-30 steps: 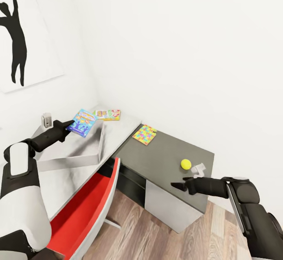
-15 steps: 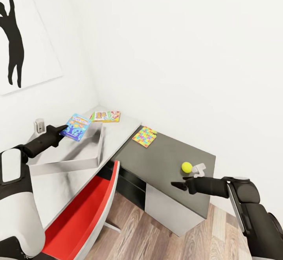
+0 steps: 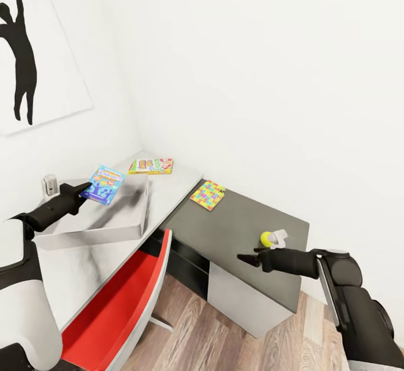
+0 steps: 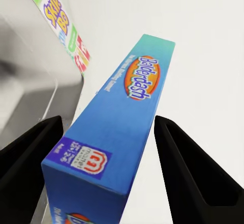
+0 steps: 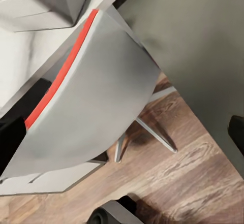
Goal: Put all the toys in the child's room - the three board games (two on the bed and one on the table), the two jigsaw puzzles on the table, and the tennis ball on the table - inside the toy box on the table in the child's room.
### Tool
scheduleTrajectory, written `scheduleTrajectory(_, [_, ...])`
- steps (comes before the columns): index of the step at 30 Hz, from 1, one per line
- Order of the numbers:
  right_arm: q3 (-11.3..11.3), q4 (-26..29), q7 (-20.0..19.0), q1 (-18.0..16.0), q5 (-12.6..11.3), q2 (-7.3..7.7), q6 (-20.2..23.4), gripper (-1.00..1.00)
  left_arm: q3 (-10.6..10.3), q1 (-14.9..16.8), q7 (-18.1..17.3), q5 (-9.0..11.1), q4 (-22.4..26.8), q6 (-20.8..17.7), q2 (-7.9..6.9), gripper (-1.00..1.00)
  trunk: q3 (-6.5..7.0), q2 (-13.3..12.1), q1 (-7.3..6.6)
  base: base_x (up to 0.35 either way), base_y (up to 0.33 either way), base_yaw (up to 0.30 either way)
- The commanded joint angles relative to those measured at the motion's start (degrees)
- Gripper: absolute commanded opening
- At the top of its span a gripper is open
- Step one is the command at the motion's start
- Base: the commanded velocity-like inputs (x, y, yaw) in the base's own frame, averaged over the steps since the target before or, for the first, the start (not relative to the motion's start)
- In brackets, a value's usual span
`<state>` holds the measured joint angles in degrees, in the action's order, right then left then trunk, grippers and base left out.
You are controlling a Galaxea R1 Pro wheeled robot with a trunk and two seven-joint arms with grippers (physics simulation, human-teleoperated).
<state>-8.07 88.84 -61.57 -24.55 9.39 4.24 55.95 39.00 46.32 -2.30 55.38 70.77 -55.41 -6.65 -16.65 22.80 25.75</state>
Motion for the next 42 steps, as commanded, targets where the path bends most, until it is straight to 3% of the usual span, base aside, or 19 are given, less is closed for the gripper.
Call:
scheduleTrajectory(1, [-0.29, 0.07, -0.59, -0.48, 0.55, -0.16, 0.55, 1.00, 0.14, 0.01, -0.27, -0.18, 0.14, -0.36, 0.10, -1.00, -0.11, 0.11, 0.03, 0.000, 0.000, 0.166])
scheduleTrajectory(6, [-3.25, -1.41, -0.71, -4.81, 0.49, -1.02, 3.75, 1.00, -0.10, -0.14, -0.37, -0.13, 1.09, -0.72, 0.85, -1.00, -0.12, 0.11, 0.03, 0.000, 0.000, 0.189])
scheduleTrajectory(8, [-4.11, -3.96, -0.69, -7.82, 0.33, -2.24, 4.05, 1.00, -0.22, -0.11, -0.41, -0.15, 1.29, -1.02, 1.31, -1.00, -0.13, 0.11, 0.03, 0.000, 0.000, 0.107])
scheduleTrajectory(9, [-4.89, -6.48, -0.65, -11.24, 0.20, -4.01, 4.05, 1.00, -0.45, 0.01, -0.44, -0.16, 1.42, -1.29, 1.83, -1.00, -0.13, 0.11, 0.03, 0.000, 0.000, 0.061])
scheduleTrajectory(10, [-5.28, -7.53, -0.63, -12.92, 0.18, -4.83, 4.05, 1.00, -0.71, 0.08, -0.46, -0.17, 1.47, -1.39, 2.09, -1.00, -0.13, 0.11, 0.03, 0.000, 0.000, 0.049])
scheduleTrajectory(17, [-7.82, -11.92, -0.64, -20.02, -0.03, -7.66, 4.05, 1.00, -3.34, 0.40, -0.58, -0.20, 1.58, -1.65, 3.19, -1.00, -0.14, 0.11, 0.03, 0.000, 0.000, 0.027])
scheduleTrajectory(19, [-8.60, -13.13, -0.69, -22.27, -0.45, -8.18, 4.05, 1.00, -4.55, 0.49, -1.03, -0.18, 1.61, -1.68, 4.11, -1.00, -0.14, 0.11, 0.03, 0.000, 0.000, 0.008])
scheduleTrajectory(23, [-9.05, -14.02, -0.72, -24.05, -1.60, -8.45, 4.05, 1.00, -6.02, 0.59, -1.38, -0.18, 1.59, -1.70, 5.56, -1.00, -0.14, 0.11, 0.03, 0.000, 0.000, 0.005])
scheduleTrajectory(24, [-9.25, -14.41, -0.73, -24.87, -3.22, -8.55, 4.05, 1.00, -7.55, 0.96, -1.49, -0.20, 1.58, -1.71, 6.99, -1.00, -0.14, 0.11, 0.03, 0.000, 0.000, 0.002])
scheduleTrajectory(30, [-9.85, -14.95, -0.68, -26.38, -10.29, -8.49, 4.05, 1.00, -12.01, 3.68, -1.61, -0.29, 1.03, -1.77, 12.26, -1.00, -0.14, 0.11, 0.03, 0.000, 0.000, 0.001])
scheduleTrajectory(31, [-9.85, -14.95, -0.68, -26.38, -10.29, -8.49, 4.05, 1.00, -12.01, 3.68, -1.61, -0.29, 1.03, -1.77, 12.26, -1.00, -0.14, 0.11, 0.03, 0.000, 0.000, 0.000])
scheduleTrajectory(35, [-11.24, -15.70, -0.78, -26.72, -13.17, -8.42, 4.05, 1.00, -15.39, 4.65, -1.64, 0.01, 0.82, -1.74, 14.18, -1.00, -0.14, 0.11, 0.03, 0.000, 0.000, 0.000])
scheduleTrajectory(42, [-12.71, -22.06, -1.22, -26.96, -15.18, -8.32, 4.05, 1.00, -18.31, 5.09, -1.30, 5.15, 0.66, -1.72, 15.06, -1.00, -0.14, 0.11, 0.03, 0.000, 0.000, 0.000])
